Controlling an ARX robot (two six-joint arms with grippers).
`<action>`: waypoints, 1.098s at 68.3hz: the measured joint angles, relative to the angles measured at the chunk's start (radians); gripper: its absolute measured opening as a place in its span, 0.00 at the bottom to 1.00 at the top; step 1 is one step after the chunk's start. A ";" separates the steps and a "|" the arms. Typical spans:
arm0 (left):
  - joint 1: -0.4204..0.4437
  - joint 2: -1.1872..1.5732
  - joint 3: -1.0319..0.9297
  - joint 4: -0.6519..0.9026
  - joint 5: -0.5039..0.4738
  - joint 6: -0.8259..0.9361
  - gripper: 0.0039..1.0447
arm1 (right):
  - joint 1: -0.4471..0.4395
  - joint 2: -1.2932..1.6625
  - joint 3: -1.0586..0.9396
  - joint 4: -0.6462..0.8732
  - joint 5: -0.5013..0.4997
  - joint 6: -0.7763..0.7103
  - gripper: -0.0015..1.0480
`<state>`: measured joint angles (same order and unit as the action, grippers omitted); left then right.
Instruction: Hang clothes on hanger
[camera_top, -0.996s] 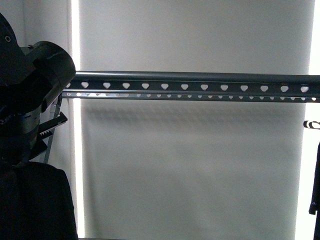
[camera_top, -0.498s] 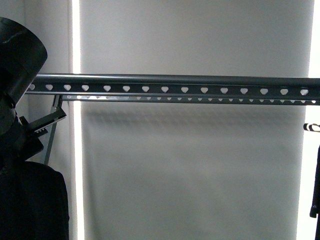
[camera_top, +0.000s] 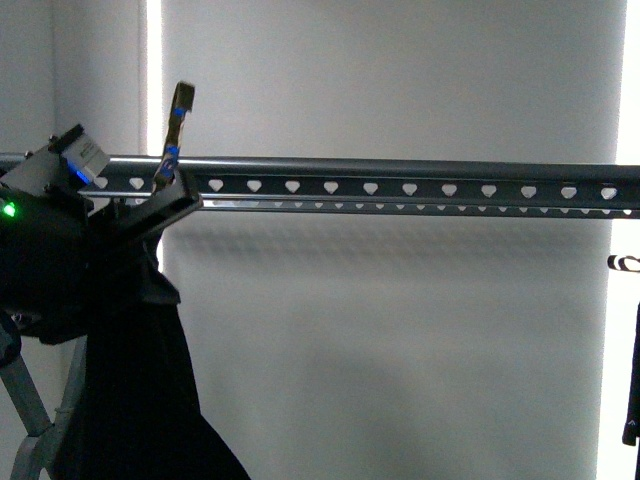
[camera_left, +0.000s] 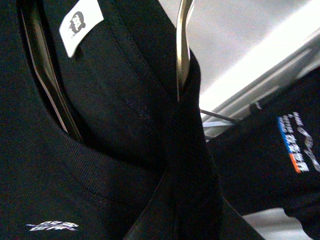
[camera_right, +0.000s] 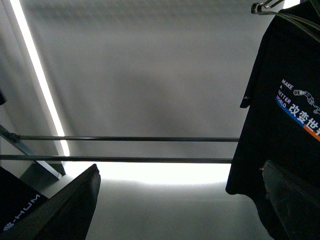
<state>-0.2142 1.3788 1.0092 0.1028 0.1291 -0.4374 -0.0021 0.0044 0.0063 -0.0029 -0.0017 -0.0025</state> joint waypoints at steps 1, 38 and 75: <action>0.003 -0.007 0.000 0.002 0.034 0.023 0.04 | 0.000 0.000 0.000 0.000 0.000 0.000 0.93; 0.175 0.107 0.270 -0.597 0.832 1.132 0.04 | 0.000 0.000 0.000 0.000 0.000 0.000 0.93; 0.008 0.463 0.708 -0.806 0.841 1.382 0.04 | 0.000 0.000 0.000 0.000 0.000 0.000 0.93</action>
<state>-0.2066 1.8416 1.7172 -0.7032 0.9703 0.9443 -0.0021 0.0044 0.0063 -0.0029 -0.0013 -0.0025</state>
